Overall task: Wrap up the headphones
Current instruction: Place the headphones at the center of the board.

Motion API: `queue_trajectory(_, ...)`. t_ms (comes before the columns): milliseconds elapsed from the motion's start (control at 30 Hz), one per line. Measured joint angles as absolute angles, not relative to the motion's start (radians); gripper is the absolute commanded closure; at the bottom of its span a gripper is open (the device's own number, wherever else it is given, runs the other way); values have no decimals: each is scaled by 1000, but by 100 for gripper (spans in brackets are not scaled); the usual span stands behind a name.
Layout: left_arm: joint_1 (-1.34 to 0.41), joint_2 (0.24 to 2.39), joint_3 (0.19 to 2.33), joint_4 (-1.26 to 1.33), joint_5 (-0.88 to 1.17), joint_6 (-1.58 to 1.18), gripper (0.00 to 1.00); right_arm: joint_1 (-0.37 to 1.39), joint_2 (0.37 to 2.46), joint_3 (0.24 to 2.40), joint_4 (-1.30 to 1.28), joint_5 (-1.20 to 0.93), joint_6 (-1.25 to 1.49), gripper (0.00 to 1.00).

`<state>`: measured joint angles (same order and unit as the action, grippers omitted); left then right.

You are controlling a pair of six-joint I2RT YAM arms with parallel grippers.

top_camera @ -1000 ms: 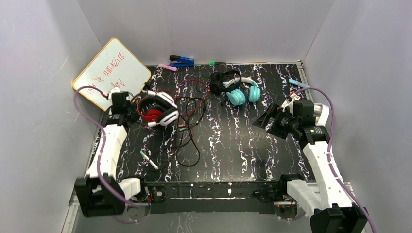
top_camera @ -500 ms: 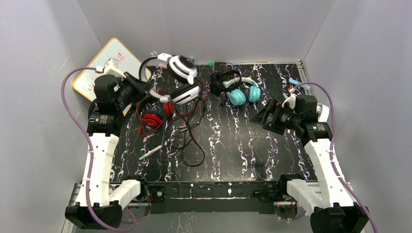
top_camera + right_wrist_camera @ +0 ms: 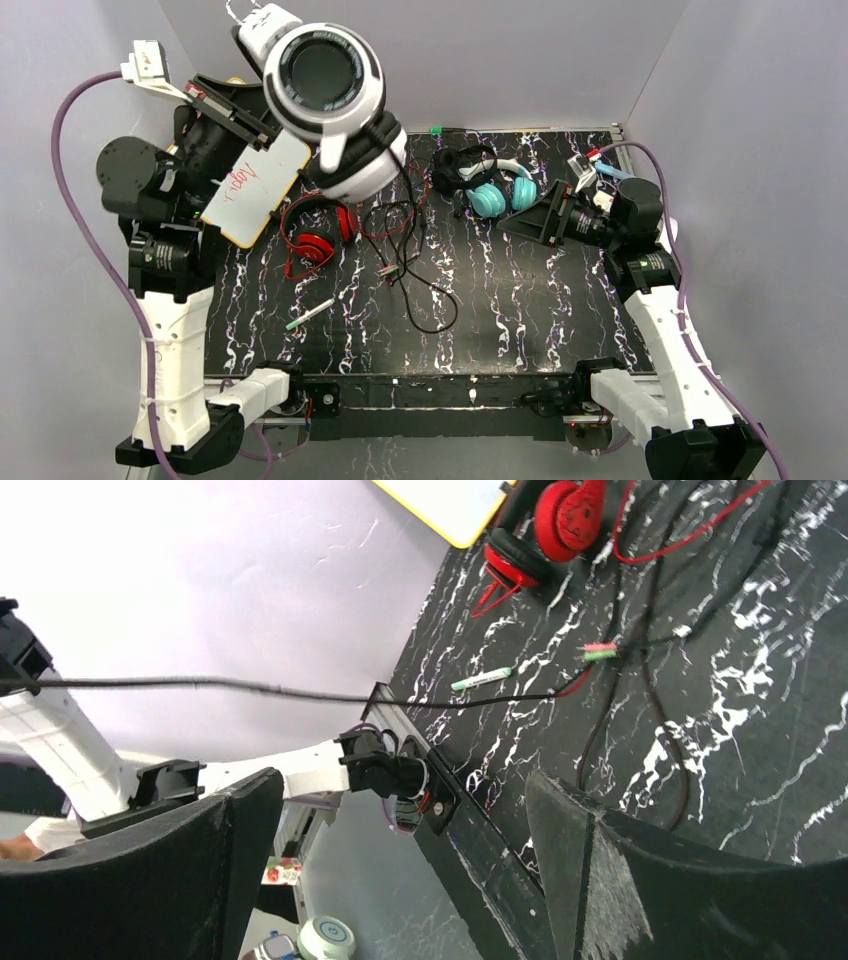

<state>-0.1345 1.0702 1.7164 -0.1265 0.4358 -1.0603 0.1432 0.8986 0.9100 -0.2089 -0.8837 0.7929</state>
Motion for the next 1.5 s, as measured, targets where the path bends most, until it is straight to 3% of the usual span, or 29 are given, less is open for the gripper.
queue_trajectory(200, -135, 1008, 1617, -27, 476, -1129, 100, 167, 868, 919, -170, -849, 812, 1)
queue_trajectory(567, -187, 952, 1077, -62, 342, -1161, 100, 167, 706, 943, -472, -443, 693, 1)
queue_trajectory(967, -795, 1091, 819, -54, 1, -1213, 100, 167, 690, 899, -649, -271, 652, 1)
queue_trajectory(1267, -1018, 1272, 582, -125, -305, -1459, 100, 167, 680, 903, -712, -192, 633, 2)
queue_trajectory(1333, -1021, 1301, 574, -138, -341, -1493, 94, 167, 680, 900, -709, -232, 623, 4)
queue_trajectory(1367, -1022, 1311, 573, -141, -355, -1507, 84, 167, 682, 892, -700, -267, 620, 5)
queue_trajectory(1433, -1021, 1323, 573, -145, -377, -1528, 54, 167, 688, 869, -690, -324, 617, 6)
queue_trajectory(1500, -1022, 1332, 583, -153, -386, -1534, 40, 167, 709, 842, -683, -391, 615, 6)
